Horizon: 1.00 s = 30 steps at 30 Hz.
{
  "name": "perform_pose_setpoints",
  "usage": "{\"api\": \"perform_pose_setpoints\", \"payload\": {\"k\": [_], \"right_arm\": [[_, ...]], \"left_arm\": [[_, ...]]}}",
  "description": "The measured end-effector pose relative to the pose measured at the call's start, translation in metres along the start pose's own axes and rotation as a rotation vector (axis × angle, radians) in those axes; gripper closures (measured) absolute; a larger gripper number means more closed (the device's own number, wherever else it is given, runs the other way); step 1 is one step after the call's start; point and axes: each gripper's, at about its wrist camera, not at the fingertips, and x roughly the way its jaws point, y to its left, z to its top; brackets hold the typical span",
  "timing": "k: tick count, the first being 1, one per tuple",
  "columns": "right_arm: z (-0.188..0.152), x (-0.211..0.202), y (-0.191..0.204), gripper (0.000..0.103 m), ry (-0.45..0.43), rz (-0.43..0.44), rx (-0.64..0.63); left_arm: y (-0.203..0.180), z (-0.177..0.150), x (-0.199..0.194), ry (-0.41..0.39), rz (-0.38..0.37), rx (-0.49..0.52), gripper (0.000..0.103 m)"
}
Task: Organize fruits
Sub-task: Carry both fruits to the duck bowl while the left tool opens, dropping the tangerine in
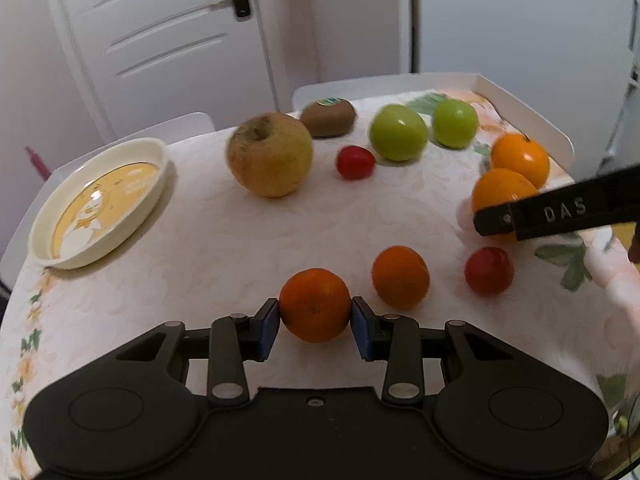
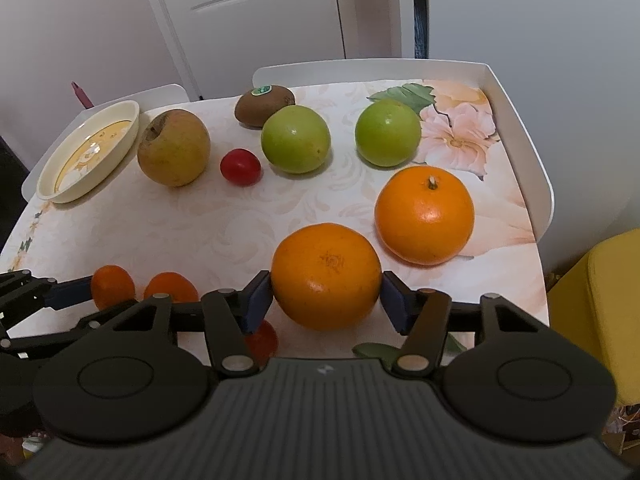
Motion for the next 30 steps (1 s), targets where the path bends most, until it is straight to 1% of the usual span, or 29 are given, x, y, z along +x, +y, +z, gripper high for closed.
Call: {"api": "perform_pose_setpoints", "payload": {"k": [3, 8, 15, 22, 30], "right_arm": [[0.003, -0.006, 0.002, 0.030, -0.006, 0.010, -0.010], [0.014, -0.020, 0.009, 0.030, -0.020, 0.039, -0.030], [0.035, -0.040, 0.035, 0.030, -0.053, 0.079, -0.091], [0.065, -0.048, 0.077, 0.030, -0.083, 0.113, -0.123], [0.098, -0.034, 0.138, 0.030, -0.105, 0.121, -0.134]], "left_arm": [[0.007, 0.003, -0.009, 0.001, 0.020, -0.053, 0.061], [0.018, 0.010, -0.033, -0.022, 0.072, -0.106, 0.061], [0.045, 0.019, -0.064, -0.052, 0.136, -0.178, 0.061], [0.091, 0.034, -0.080, -0.076, 0.165, -0.227, 0.061], [0.157, 0.064, -0.069, -0.088, 0.169, -0.229, 0.061]]}}
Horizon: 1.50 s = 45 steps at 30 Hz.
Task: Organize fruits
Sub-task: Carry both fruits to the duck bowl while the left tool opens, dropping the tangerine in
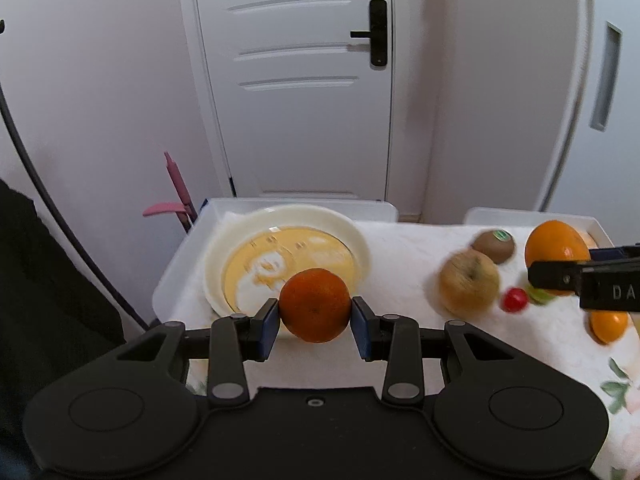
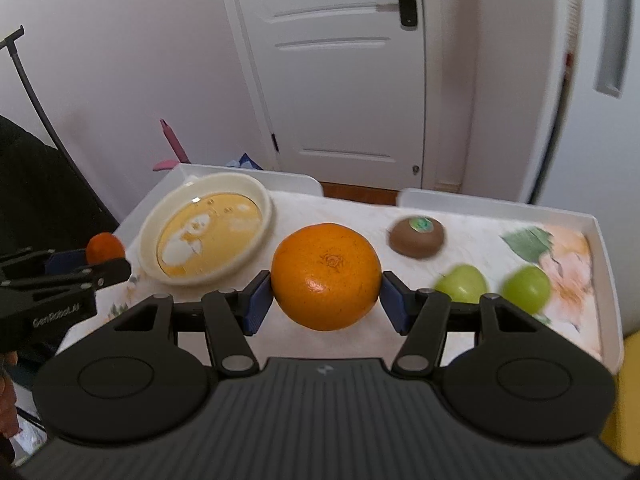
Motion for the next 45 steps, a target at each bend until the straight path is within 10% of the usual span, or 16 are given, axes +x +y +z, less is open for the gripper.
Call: {"api": "perform_pose_setpoints", "payload": {"k": [33, 38, 45], "right_arm": [[0.062, 0.154, 0.072, 0.030, 0.066, -0.129, 0.102], [0.066, 0.156, 0.074, 0.030, 0.070, -0.136, 0.101], [0.077, 0.161, 0.075, 0.030, 0.070, -0.097, 0.059]], "left_arm": [[0.076, 0.060, 0.206, 0.107, -0.150, 0.224, 0.060], [0.078, 0.061, 0.200, 0.073, -0.165, 0.216, 0.005], [0.089, 0.061, 0.183, 0.066, -0.129, 0.208, 0.002]]}}
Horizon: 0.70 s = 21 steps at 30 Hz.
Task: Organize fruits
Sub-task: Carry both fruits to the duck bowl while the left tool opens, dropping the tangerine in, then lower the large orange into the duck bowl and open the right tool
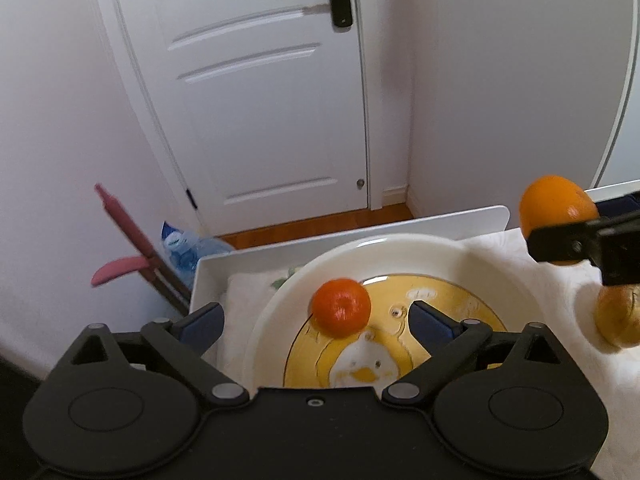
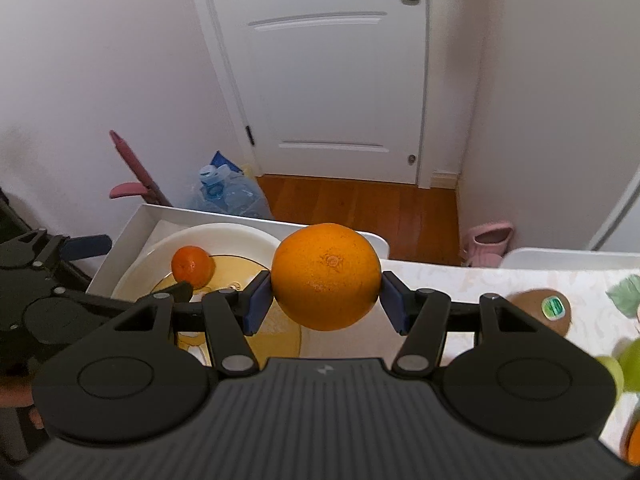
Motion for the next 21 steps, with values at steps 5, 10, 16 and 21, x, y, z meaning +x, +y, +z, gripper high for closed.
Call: {"api": "perform_pose_setpoints", "payload": {"k": [5, 10, 16, 21], "right_arm": [[0.007, 0.007, 0.009, 0.030, 0.011, 0.041, -0.059], [0.009, 0.025, 0.026, 0.030, 0.035, 0.073, -0.170], [0.006, 0.050, 0.044, 0.030, 0.079, 0.111, -0.256], [0.004, 0.062, 0.056, 0.030, 0.082, 0.129, -0.293]], "left_arm": [[0.010, -0.006, -0.013, 0.027, -0.012, -0.052, 0.002], [0.014, -0.011, -0.021, 0.052, 0.005, -0.076, 0.002], [0.010, -0.018, -0.024, 0.064, 0.002, -0.048, 0.002], [0.011, -0.023, -0.027, 0.060, -0.013, -0.041, 0.002]]}}
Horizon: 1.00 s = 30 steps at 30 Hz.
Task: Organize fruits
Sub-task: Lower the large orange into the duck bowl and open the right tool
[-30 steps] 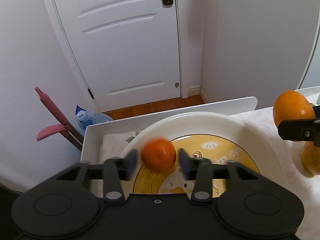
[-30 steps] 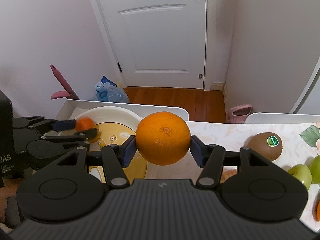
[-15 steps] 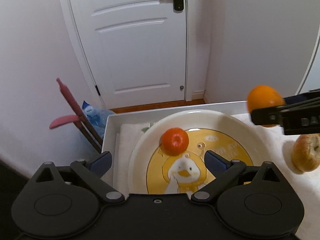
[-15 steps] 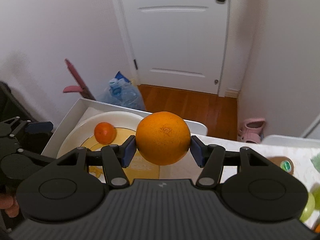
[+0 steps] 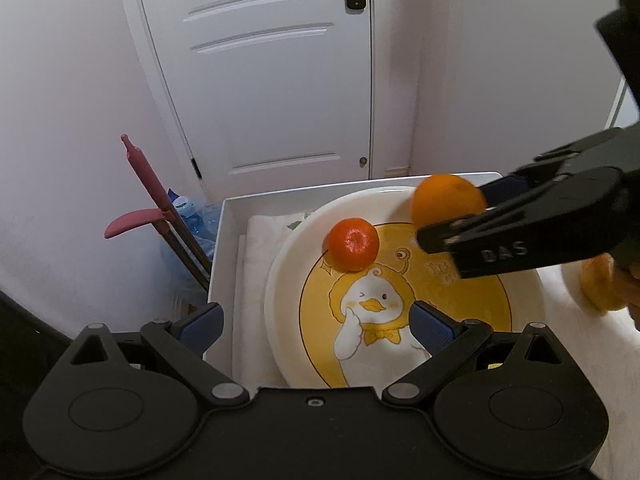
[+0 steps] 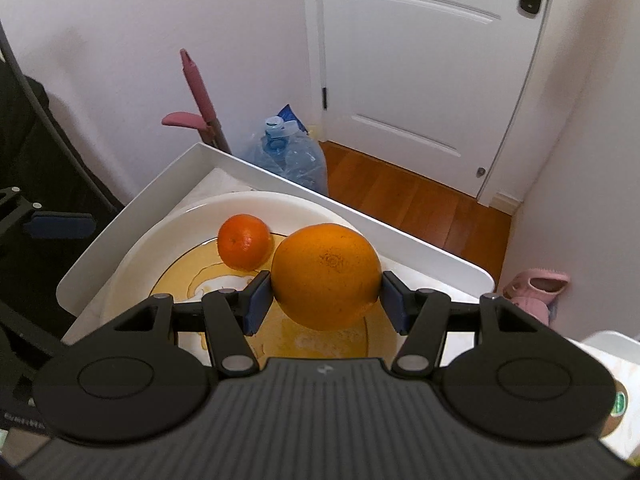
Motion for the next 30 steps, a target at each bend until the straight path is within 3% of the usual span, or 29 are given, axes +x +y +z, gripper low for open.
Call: {"api": "perform_pose_setpoints", "payload": {"k": [5, 7, 8, 21, 30], "right_arm": [[0.001, 0.004, 0.005, 0.026, -0.010, 0.002, -0.020], [0.001, -0.001, 0.005, 0.005, -0.041, -0.004, -0.034], [0.001, -0.004, 0.006, 0.000, -0.054, -0.013, -0.036], [-0.003, -0.034, 0.007, 0.000, -0.108, -0.070, 0.004], [-0.010, -0.082, 0.008, 0.000, -0.114, -0.038, 0.067]], "left_arm": [[0.002, -0.003, 0.002, 0.010, -0.005, -0.004, 0.002], [0.002, -0.004, 0.004, 0.015, -0.010, -0.010, 0.002], [0.002, -0.005, 0.004, 0.015, -0.011, -0.013, 0.002], [-0.001, -0.007, -0.011, -0.002, -0.015, -0.025, 0.002], [-0.007, -0.006, -0.038, -0.043, -0.050, -0.050, 0.002]]}}
